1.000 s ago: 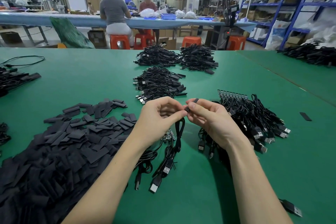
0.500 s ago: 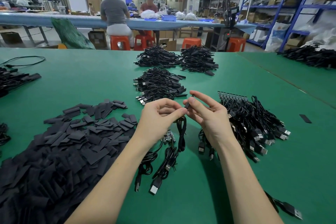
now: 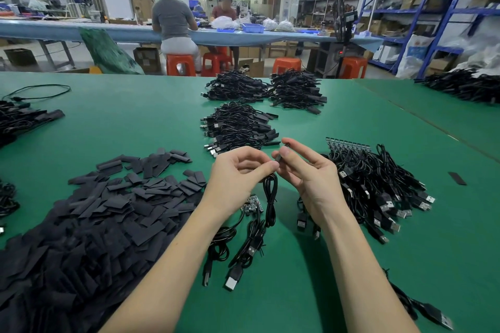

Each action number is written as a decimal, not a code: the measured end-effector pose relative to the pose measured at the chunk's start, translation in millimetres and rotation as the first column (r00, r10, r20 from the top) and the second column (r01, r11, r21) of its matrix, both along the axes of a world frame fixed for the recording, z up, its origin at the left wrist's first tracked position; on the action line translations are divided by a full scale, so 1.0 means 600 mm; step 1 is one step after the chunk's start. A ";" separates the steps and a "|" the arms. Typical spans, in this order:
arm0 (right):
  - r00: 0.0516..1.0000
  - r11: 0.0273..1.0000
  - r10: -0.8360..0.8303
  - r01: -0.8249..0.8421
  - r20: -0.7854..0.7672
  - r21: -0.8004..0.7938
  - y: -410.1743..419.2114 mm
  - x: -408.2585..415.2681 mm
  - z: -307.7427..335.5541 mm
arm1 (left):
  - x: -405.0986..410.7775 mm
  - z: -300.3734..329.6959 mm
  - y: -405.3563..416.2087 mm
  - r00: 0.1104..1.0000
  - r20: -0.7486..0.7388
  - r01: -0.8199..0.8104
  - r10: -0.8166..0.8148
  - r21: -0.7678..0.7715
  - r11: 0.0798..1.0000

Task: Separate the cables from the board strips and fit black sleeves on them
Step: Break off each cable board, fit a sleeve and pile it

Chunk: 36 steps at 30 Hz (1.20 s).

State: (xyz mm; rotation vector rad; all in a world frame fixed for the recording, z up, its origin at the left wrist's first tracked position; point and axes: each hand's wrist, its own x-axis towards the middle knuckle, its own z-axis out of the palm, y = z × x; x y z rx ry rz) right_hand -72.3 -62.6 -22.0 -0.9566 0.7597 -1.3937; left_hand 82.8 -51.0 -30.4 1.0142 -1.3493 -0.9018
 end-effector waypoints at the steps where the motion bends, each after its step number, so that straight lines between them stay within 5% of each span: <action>1: 1.000 1.000 -0.009 0.009 0.001 0.006 0.001 0.002 0.000 | 0.000 0.000 -0.001 1.000 -0.005 0.006 -0.006 0.009 1.000; 9: 0.968 0.985 -0.172 0.166 0.185 0.049 -0.007 -0.009 0.017 | -0.003 -0.015 -0.001 0.974 0.150 0.130 -0.168 0.237 0.963; 18: 0.922 0.975 -0.222 0.202 0.316 0.096 -0.008 -0.011 0.022 | -0.031 -0.024 0.009 0.970 0.182 0.120 -0.158 0.203 0.972; 27: 0.950 0.966 -0.246 0.224 0.191 0.132 -0.012 -0.019 0.016 | -0.009 -0.008 -0.019 0.958 0.282 -0.051 0.048 0.006 0.999; 30: 0.962 0.952 -0.250 0.224 0.110 0.207 -0.015 -0.020 0.009 | 0.017 0.024 -0.075 0.835 0.493 -0.199 0.246 -0.146 0.969; 33: 0.979 0.953 -0.201 0.205 -0.040 0.221 -0.018 -0.017 -0.003 | 0.036 0.053 -0.153 0.545 0.759 -0.280 0.355 -0.234 0.931; 36: 0.968 0.968 -0.112 0.158 -0.226 0.197 -0.019 -0.012 -0.013 | 0.050 0.064 -0.219 0.363 0.862 -0.288 0.354 -0.258 0.922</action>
